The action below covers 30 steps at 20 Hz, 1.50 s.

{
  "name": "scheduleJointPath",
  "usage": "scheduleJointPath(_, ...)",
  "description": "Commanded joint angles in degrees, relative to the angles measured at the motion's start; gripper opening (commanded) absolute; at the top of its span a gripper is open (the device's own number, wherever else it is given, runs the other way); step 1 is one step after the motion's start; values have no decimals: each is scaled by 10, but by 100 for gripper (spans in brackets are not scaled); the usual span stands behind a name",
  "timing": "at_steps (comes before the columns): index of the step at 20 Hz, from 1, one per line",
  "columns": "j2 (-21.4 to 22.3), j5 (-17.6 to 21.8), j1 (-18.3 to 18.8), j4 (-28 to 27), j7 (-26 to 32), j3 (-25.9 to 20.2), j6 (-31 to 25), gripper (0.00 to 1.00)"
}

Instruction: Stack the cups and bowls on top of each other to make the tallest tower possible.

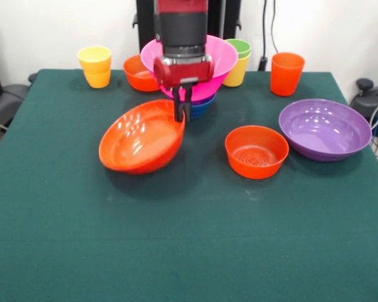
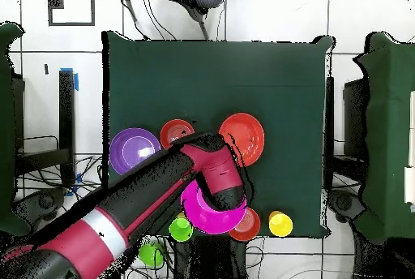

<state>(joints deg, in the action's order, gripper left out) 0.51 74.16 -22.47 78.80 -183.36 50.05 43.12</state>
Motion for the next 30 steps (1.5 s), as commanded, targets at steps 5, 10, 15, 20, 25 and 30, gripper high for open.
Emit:
scheduleJointPath(5,85,58,-15,38,86,-30,20,0)
scheduleJointPath(10,108,55,-13,49,110,-37,4,0)
scheduleJointPath(15,117,66,-11,48,110,-43,-1,0)
scheduleJointPath(20,122,76,-9,44,108,-47,-6,0)
scheduleJointPath(25,131,92,-13,35,94,-39,-6,0)
scheduleJointPath(30,139,125,-25,35,60,-23,11,0)
